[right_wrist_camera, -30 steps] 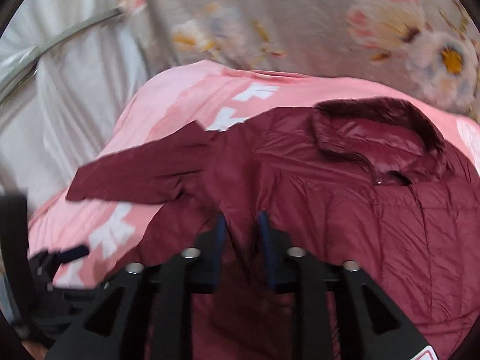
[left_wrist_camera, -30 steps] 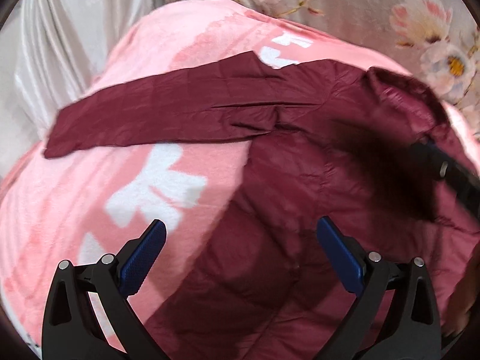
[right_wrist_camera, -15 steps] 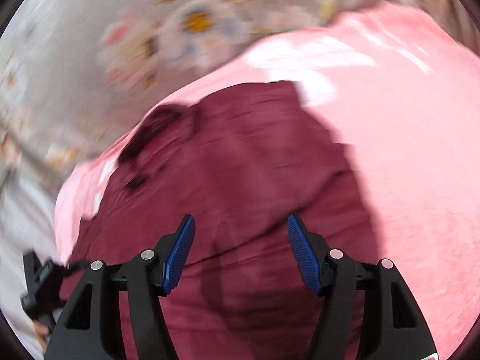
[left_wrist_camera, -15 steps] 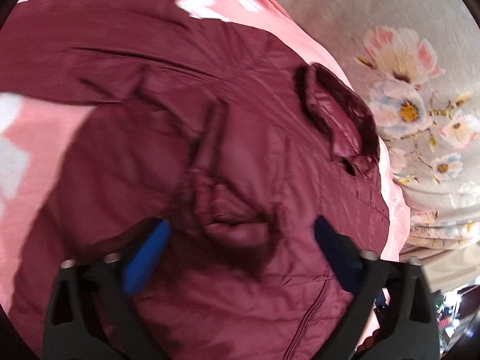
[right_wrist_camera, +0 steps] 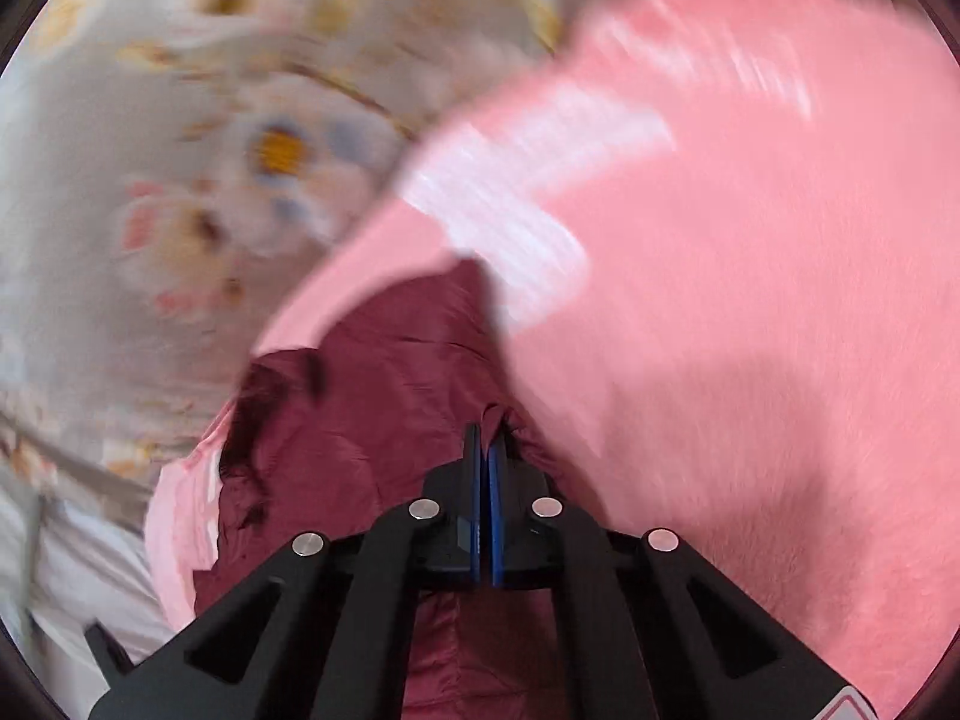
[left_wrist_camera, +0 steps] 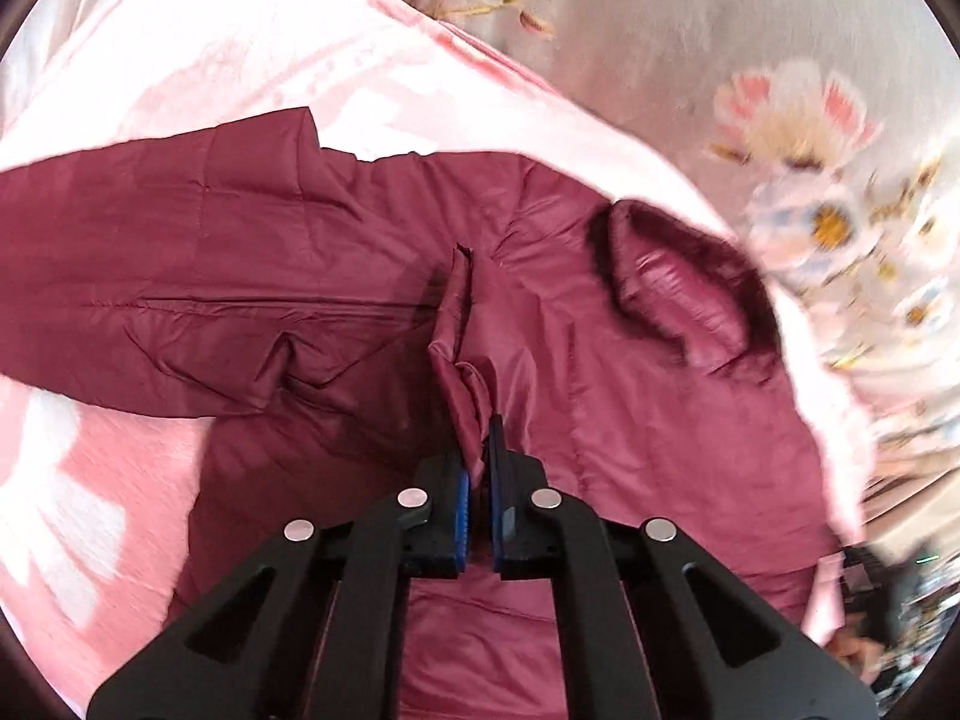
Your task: Fold large clothes
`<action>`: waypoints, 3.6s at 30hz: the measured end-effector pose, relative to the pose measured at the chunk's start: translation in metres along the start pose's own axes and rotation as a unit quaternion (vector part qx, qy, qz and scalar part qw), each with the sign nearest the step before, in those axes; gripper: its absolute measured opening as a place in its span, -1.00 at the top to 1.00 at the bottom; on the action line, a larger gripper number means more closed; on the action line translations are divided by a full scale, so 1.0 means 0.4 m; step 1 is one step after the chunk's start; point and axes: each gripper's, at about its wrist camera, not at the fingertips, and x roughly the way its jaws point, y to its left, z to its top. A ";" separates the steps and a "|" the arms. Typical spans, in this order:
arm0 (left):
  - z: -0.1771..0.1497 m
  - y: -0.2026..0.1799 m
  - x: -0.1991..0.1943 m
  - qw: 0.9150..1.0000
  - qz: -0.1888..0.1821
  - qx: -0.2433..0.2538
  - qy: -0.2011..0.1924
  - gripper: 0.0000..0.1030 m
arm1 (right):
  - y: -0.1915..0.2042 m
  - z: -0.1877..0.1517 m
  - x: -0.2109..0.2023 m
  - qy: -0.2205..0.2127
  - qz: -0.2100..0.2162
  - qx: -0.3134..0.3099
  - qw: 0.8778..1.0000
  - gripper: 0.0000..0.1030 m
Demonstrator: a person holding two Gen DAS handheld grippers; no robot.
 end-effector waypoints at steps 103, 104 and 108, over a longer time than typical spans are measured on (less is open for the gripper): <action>-0.207 -0.428 -0.120 0.969 -0.184 0.160 -0.026 -0.46 | 0.223 -0.462 -0.161 0.041 -0.090 -0.305 0.947 -0.14; -0.226 -0.416 -0.105 0.970 -0.185 0.157 -0.014 -0.46 | 0.215 -0.450 -0.164 0.040 -0.092 -0.300 0.949 -0.14; -0.196 -0.279 -0.102 0.979 -0.190 0.074 -0.011 -0.46 | 0.207 -0.374 -0.160 0.031 -0.088 -0.274 0.957 -0.20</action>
